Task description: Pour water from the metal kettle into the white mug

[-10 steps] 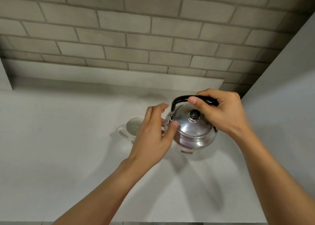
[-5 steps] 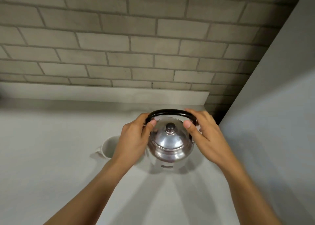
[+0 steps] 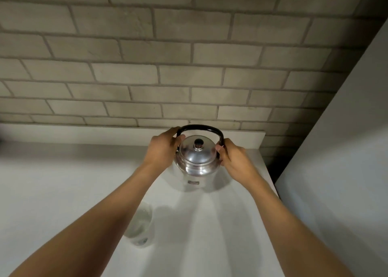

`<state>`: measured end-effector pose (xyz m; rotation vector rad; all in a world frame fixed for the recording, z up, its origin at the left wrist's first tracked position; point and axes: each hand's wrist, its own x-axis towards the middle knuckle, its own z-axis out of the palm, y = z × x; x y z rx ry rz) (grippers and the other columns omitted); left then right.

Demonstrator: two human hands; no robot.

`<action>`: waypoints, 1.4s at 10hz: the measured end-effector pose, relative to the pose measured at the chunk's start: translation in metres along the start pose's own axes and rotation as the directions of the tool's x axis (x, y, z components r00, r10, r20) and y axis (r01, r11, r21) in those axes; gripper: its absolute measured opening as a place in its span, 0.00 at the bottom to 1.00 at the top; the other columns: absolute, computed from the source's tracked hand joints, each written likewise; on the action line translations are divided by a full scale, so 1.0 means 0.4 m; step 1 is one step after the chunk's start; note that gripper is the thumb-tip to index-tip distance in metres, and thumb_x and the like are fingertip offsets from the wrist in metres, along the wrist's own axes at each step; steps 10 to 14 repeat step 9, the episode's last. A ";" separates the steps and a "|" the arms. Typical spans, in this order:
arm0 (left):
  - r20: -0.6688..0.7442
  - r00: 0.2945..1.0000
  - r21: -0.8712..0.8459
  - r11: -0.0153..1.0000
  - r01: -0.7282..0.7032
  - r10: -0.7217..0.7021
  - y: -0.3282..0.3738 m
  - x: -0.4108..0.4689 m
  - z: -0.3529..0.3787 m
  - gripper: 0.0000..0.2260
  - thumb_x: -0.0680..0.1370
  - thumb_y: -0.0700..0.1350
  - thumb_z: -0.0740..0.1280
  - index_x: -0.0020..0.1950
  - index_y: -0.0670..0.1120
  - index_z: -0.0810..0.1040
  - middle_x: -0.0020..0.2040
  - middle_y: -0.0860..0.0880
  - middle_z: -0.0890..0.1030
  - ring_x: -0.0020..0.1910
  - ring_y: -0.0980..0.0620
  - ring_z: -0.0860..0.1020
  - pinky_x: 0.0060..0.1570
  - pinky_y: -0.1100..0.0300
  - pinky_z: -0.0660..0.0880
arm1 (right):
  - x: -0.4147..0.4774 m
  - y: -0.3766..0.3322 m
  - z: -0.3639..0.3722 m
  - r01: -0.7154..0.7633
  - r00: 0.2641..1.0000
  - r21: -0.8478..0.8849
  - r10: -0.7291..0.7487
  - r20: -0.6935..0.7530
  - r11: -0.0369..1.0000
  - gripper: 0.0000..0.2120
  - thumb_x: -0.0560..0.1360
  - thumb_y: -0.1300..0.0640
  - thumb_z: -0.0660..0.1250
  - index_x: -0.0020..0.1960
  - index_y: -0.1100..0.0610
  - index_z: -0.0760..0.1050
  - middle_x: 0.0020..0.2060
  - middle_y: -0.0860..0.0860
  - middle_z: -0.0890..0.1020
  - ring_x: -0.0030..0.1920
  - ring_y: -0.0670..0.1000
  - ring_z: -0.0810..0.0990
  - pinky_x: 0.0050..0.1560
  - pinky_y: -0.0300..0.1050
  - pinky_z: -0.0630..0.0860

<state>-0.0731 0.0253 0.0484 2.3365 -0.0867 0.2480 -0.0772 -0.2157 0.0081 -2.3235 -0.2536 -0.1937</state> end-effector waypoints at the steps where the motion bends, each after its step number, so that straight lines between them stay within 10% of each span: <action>1: 0.066 0.993 -0.052 0.993 0.103 -0.100 -0.033 0.076 0.041 0.15 0.85 0.51 0.64 0.70 0.51 0.79 0.45 0.48 0.83 0.45 0.46 0.79 0.45 0.60 0.70 | 0.078 0.047 0.033 -0.070 0.997 0.005 0.070 0.028 0.998 0.18 0.85 0.42 0.55 0.55 0.54 0.75 0.42 0.50 0.84 0.43 0.53 0.84 0.46 0.55 0.83; 3: 0.139 0.975 -0.012 0.984 0.179 -0.176 -0.083 0.155 0.108 0.15 0.86 0.50 0.62 0.70 0.49 0.79 0.55 0.42 0.85 0.55 0.40 0.81 0.54 0.51 0.76 | 0.173 0.133 0.096 -0.138 0.986 -0.038 0.141 0.087 0.990 0.12 0.86 0.43 0.56 0.53 0.49 0.72 0.40 0.45 0.81 0.40 0.47 0.81 0.35 0.39 0.72; 5: 0.142 0.965 -0.025 0.974 0.225 -0.219 -0.110 0.194 0.130 0.14 0.86 0.49 0.61 0.68 0.46 0.79 0.57 0.40 0.84 0.57 0.36 0.81 0.58 0.42 0.79 | 0.214 0.165 0.147 -0.163 0.980 0.002 0.162 0.117 0.987 0.12 0.87 0.45 0.56 0.56 0.52 0.72 0.44 0.51 0.82 0.43 0.53 0.83 0.40 0.44 0.75; 7: 0.159 0.961 -0.097 0.965 0.244 -0.227 -0.130 0.215 0.132 0.10 0.86 0.49 0.63 0.62 0.47 0.79 0.46 0.45 0.82 0.39 0.47 0.79 0.34 0.59 0.74 | 0.231 0.180 0.156 -0.168 0.982 0.024 0.165 0.093 0.986 0.07 0.86 0.47 0.58 0.55 0.48 0.71 0.40 0.47 0.81 0.42 0.52 0.82 0.37 0.37 0.71; 8: 0.188 0.952 -0.119 0.957 0.266 -0.241 -0.136 0.208 0.127 0.11 0.85 0.50 0.65 0.66 0.49 0.78 0.55 0.41 0.85 0.42 0.48 0.81 0.39 0.59 0.75 | 0.223 0.176 0.153 -0.180 0.980 0.050 0.175 0.094 0.982 0.10 0.86 0.46 0.59 0.59 0.50 0.74 0.40 0.46 0.81 0.43 0.53 0.82 0.38 0.36 0.72; 9: 0.224 0.944 -0.095 0.959 0.266 -0.240 -0.126 0.205 0.107 0.27 0.82 0.54 0.69 0.80 0.50 0.67 0.72 0.39 0.78 0.66 0.40 0.78 0.64 0.50 0.76 | 0.215 0.159 0.130 -0.205 0.975 0.028 0.201 0.099 0.978 0.20 0.84 0.46 0.65 0.72 0.52 0.72 0.39 0.45 0.80 0.42 0.47 0.80 0.39 0.36 0.71; 14: 0.224 0.944 -0.095 0.959 0.266 -0.240 -0.126 0.205 0.107 0.27 0.82 0.54 0.69 0.80 0.50 0.67 0.72 0.39 0.78 0.66 0.40 0.78 0.64 0.50 0.76 | 0.215 0.159 0.130 -0.205 0.975 0.028 0.201 0.099 0.978 0.20 0.84 0.46 0.65 0.72 0.52 0.72 0.39 0.45 0.80 0.42 0.47 0.80 0.39 0.36 0.71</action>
